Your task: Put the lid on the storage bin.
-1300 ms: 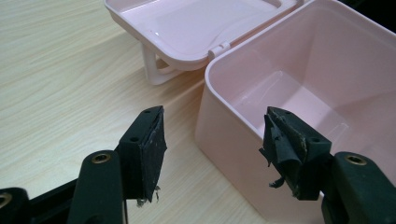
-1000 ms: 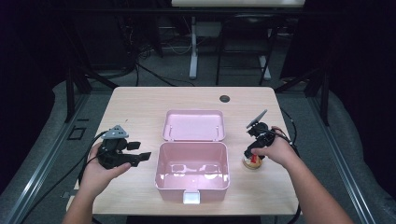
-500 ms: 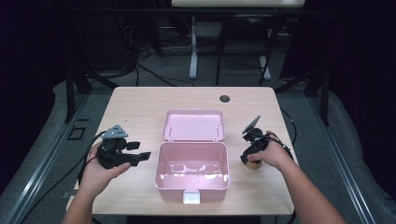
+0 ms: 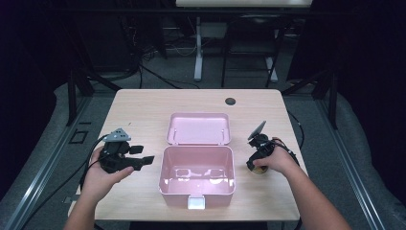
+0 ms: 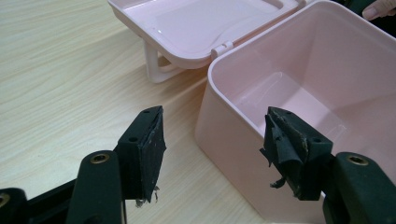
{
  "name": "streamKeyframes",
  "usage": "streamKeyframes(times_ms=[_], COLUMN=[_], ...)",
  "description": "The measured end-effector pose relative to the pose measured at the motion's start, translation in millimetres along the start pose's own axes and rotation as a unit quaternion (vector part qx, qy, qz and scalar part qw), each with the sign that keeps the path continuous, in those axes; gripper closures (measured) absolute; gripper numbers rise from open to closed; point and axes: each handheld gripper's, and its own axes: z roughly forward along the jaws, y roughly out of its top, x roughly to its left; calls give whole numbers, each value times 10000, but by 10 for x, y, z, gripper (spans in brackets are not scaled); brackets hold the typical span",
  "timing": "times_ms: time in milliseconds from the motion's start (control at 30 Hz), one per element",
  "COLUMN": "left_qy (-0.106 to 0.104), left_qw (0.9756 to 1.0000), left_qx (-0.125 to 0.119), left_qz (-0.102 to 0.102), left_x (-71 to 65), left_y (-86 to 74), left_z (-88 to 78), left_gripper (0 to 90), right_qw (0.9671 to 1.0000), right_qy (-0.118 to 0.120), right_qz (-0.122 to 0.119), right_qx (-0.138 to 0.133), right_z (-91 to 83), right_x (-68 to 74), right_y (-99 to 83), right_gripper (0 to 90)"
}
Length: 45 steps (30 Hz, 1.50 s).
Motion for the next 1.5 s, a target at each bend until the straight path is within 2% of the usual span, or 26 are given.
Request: streamKeyframes(times_ms=[367, 433, 533, 800, 833, 900, 1067, 1500], left_qy=[-15, -7, -7, -5, -4, -2, -5, -11], left_qw=[10000, 10000, 10000, 10000, 10000, 10000, 10000, 10000], left_qx=[37, 35, 42, 35, 31, 35, 65, 69], left_qz=[-2, -7, -6, -13, -11, -12, 12, -5], left_x=[7, 8, 6, 8, 9, 9, 9, 10], left_y=[-3, -5, -6, -8, -9, -9, -8, -10], left_z=[8, 11, 17, 22, 21, 23, 26, 30], left_gripper=[381, 381, 381, 381, 381, 382, 381, 382], right_qw=[9999, 9999, 9999, 9997, 9995, 9997, 9996, 9995], right_qy=[50, 69, 97, 98, 95, 117, 133, 143], right_qz=[72, -18, 68, -42, -39, 2, 82, 116], right_qx=[103, 96, 89, 208, 292, 219, 254, 258], right_z=[52, 69, 89, 130, 119, 130, 119, 119], right_x=[-6, -13, -2, 8, 7, 8, -7, -6], right_y=[11, 11, 5, 12, 17, 15, 16, 17], right_gripper=[118, 142, 143, 150, 151, 163, 186, 193])
